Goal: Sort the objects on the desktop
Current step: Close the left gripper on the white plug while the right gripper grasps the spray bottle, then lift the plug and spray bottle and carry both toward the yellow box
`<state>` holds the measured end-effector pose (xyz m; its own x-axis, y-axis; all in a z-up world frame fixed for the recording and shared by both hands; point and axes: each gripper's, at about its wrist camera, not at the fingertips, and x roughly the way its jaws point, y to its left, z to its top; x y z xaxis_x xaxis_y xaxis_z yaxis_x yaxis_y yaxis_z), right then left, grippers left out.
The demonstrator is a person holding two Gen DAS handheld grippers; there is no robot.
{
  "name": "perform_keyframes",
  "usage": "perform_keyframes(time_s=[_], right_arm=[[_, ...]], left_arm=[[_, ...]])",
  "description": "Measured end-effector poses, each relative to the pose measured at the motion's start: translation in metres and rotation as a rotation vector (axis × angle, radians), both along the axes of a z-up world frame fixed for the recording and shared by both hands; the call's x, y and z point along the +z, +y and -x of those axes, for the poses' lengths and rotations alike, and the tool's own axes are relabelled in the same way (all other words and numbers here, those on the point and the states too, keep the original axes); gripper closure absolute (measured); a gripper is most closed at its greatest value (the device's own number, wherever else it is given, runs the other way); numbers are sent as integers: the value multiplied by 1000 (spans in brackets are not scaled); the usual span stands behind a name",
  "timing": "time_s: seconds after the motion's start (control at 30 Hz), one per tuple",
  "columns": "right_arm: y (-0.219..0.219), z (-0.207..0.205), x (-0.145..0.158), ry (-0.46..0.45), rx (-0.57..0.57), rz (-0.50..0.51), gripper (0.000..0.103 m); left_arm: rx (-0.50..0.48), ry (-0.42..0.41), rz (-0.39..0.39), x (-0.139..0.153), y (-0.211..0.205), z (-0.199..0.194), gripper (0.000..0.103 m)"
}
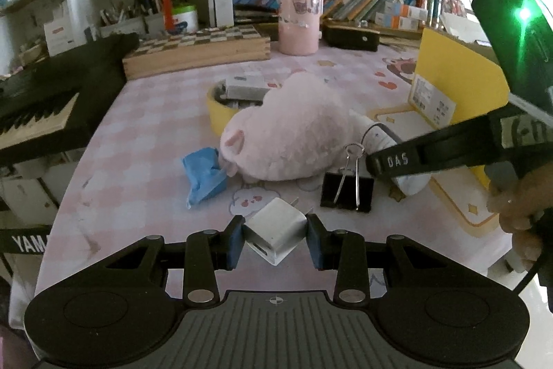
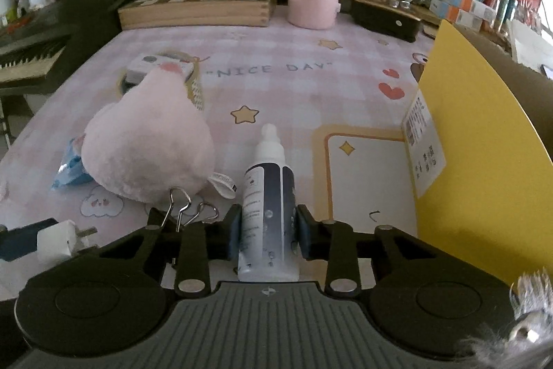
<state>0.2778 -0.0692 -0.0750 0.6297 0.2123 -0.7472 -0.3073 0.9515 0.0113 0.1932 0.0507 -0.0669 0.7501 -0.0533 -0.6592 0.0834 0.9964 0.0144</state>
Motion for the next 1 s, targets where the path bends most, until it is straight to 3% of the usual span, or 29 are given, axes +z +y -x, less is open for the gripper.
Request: perform_keyframes(time_s=[0.23, 0.5, 1.0], right_arm=[[-24, 11, 32, -90, -20, -98, 73], [-48, 45, 63, -119, -22, -194, 73], [-67, 135, 73, -108, -19, -229, 73]], left_arm=[[5, -23, 23, 17, -7, 5, 67], [-38, -68, 38, 38, -22, 23, 67], [-92, -93, 22, 56, -29, 82, 67]])
